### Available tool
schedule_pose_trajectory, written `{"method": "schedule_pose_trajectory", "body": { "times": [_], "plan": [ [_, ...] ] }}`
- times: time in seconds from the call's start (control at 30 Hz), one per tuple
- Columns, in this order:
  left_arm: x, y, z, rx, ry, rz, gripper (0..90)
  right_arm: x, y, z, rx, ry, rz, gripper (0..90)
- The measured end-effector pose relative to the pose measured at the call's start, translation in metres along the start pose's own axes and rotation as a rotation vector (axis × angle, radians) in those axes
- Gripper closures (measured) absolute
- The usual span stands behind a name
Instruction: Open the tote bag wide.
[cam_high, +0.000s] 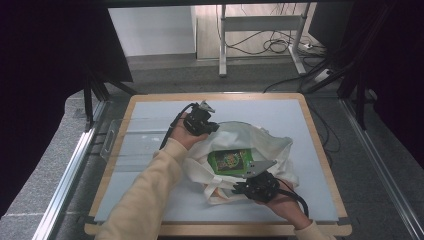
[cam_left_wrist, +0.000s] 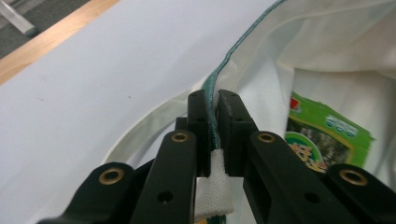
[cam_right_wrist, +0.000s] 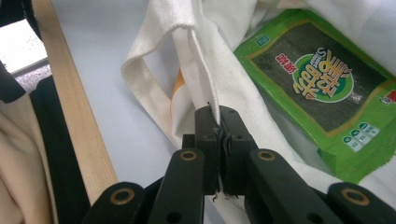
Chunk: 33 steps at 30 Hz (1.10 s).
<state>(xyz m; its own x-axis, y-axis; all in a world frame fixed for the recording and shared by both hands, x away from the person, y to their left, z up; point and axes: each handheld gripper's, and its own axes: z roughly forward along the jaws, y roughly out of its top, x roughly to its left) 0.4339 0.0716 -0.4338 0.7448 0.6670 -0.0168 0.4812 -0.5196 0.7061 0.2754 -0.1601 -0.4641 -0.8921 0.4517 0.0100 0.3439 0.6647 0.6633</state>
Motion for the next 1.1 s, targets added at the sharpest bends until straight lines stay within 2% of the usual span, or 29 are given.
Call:
{"method": "schedule_pose_trajectory", "body": {
  "times": [0.13, 0.17, 0.2, 0.33, 0.6, 0.8, 0.97, 1.03, 1.1],
  "plan": [
    [0.006, 0.002, 0.008, 0.004, 0.018, -0.006, 84.9, 0.001, -0.002, 0.001, 0.004, 0.005, 0.004, 86.9],
    [0.006, 0.002, 0.008, 0.004, 0.018, -0.006, 84.9, 0.001, -0.002, 0.001, 0.004, 0.007, 0.004, 86.9],
    [0.010, 0.003, 0.012, 0.010, 0.018, -0.023, 84.9, 0.001, -0.003, 0.001, 0.007, 0.009, 0.002, 86.9],
    [0.018, 0.004, 0.018, 0.031, 0.020, -0.032, 84.8, 0.002, -0.005, 0.005, 0.017, 0.019, 0.000, 86.9],
    [0.030, 0.004, 0.028, 0.035, 0.018, -0.062, 84.7, 0.005, -0.011, 0.014, 0.047, 0.041, -0.004, 86.8],
    [0.030, 0.004, 0.027, 0.033, 0.016, -0.060, 84.5, 0.005, -0.013, 0.015, 0.043, 0.045, 0.001, 86.8],
    [0.028, 0.002, 0.023, 0.025, -0.003, -0.060, 84.0, 0.005, -0.013, 0.014, 0.037, 0.040, -0.003, 86.5],
    [0.026, 0.001, 0.020, 0.017, -0.005, -0.057, 83.0, 0.005, -0.013, 0.014, 0.028, 0.034, 0.000, 86.2],
    [0.024, 0.000, 0.015, 0.009, -0.013, -0.051, 78.2, 0.004, -0.013, 0.013, 0.020, 0.032, 0.008, 85.8]
  ]
}}
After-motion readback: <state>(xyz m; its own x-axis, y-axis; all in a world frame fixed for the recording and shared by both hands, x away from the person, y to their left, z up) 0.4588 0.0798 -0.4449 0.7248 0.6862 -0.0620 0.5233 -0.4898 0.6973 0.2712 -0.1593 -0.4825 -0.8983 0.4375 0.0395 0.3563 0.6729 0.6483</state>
